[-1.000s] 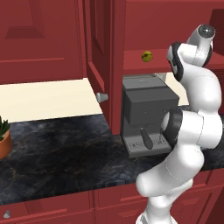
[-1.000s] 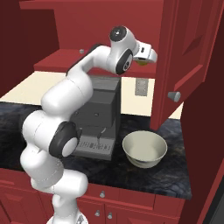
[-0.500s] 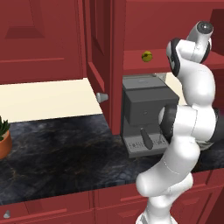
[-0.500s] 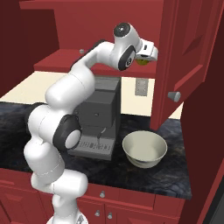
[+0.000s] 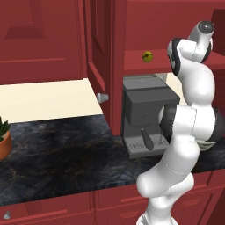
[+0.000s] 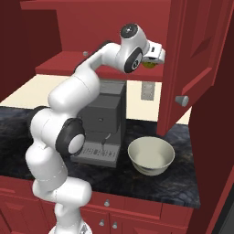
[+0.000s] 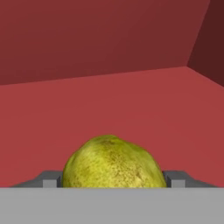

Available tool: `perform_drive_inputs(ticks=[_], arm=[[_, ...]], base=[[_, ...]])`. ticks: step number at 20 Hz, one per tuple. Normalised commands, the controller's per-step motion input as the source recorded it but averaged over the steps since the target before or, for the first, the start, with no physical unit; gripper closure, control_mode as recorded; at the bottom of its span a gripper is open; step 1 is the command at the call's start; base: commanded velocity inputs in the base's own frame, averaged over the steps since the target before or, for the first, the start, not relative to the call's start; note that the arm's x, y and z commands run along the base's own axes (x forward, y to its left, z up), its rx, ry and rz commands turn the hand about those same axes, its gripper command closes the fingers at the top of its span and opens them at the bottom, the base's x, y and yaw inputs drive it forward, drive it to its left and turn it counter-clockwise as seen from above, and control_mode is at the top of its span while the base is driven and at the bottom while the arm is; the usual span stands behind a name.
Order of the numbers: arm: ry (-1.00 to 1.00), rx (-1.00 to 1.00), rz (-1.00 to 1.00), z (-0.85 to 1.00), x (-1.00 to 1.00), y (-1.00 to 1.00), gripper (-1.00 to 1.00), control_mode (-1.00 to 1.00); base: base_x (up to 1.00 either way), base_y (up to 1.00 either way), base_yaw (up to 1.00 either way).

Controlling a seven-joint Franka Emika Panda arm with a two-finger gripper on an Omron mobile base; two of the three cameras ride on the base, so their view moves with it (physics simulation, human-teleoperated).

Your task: Open the cabinet. Pick the pear and pear from the cabinet and place them into the bowl. Then close the cabinet.

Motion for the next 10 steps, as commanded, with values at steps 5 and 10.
perform_drive_inputs(ticks=[5, 10], arm=[[0.0, 0.0, 0.0, 0.0, -0.05, -0.01, 1.0, -1.0], [-0.05, 0.0, 0.0, 0.07, -0.62, -0.02, 1.0, -1.0]], base=[[0.0, 0.0, 0.0], [0.0, 0.0, 0.0]])
